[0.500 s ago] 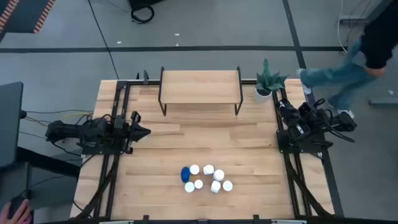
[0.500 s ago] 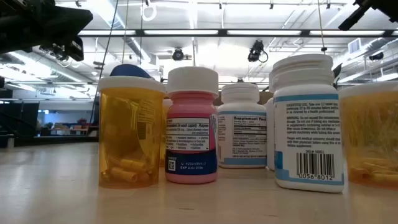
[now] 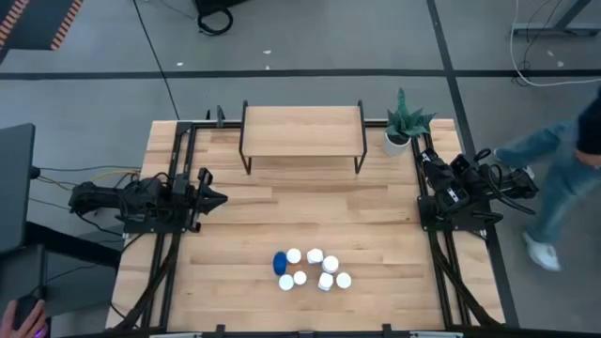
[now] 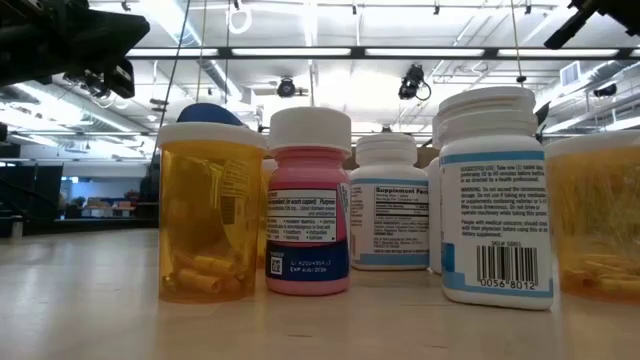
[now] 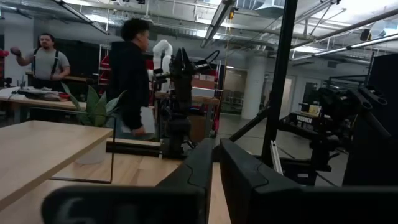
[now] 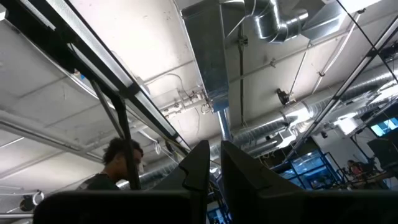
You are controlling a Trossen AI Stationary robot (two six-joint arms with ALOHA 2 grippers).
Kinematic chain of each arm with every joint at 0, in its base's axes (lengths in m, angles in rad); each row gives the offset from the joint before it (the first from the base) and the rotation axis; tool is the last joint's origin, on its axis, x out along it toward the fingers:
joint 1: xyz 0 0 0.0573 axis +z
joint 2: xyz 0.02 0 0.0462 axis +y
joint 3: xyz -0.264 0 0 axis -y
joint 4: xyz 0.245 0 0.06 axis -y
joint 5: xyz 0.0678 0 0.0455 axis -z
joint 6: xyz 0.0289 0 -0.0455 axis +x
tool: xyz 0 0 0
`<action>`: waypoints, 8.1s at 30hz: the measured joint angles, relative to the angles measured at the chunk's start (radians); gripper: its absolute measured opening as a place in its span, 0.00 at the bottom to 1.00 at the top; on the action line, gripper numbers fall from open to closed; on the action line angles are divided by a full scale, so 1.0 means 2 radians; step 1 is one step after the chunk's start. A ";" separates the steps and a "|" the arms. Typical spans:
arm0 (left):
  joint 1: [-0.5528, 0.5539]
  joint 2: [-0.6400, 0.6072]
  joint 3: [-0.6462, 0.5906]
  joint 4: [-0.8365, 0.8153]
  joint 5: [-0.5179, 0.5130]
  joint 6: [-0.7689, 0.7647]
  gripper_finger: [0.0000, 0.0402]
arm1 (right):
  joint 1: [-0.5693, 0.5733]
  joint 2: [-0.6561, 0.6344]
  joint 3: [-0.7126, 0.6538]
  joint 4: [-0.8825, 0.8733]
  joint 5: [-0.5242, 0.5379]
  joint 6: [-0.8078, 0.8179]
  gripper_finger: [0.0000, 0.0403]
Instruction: Pick and place medicine bottles onto shelf by color
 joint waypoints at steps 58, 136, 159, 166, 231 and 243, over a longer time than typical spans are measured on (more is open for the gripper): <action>0.000 0.000 0.000 0.000 0.000 0.000 0.09 | 0.000 0.000 0.000 0.000 0.000 0.000 0.12; 0.000 0.452 0.670 -0.058 -0.090 -0.094 0.10 | 0.000 0.391 0.552 -0.498 0.143 -0.028 0.12; -0.005 0.607 0.677 -0.009 -0.093 -0.159 0.18 | -0.012 0.617 0.887 -0.900 0.074 0.052 0.12; -0.011 0.620 0.678 -0.003 -0.047 -0.170 0.22 | -0.013 0.617 0.886 -0.828 0.063 0.086 0.12; -0.092 0.645 0.678 -0.512 -0.026 -0.240 0.48 | 0.085 0.819 0.883 -1.020 0.020 0.224 0.59; -0.121 0.679 0.678 -0.509 -0.026 -0.284 0.54 | 0.111 0.819 0.883 -1.025 0.055 0.294 0.59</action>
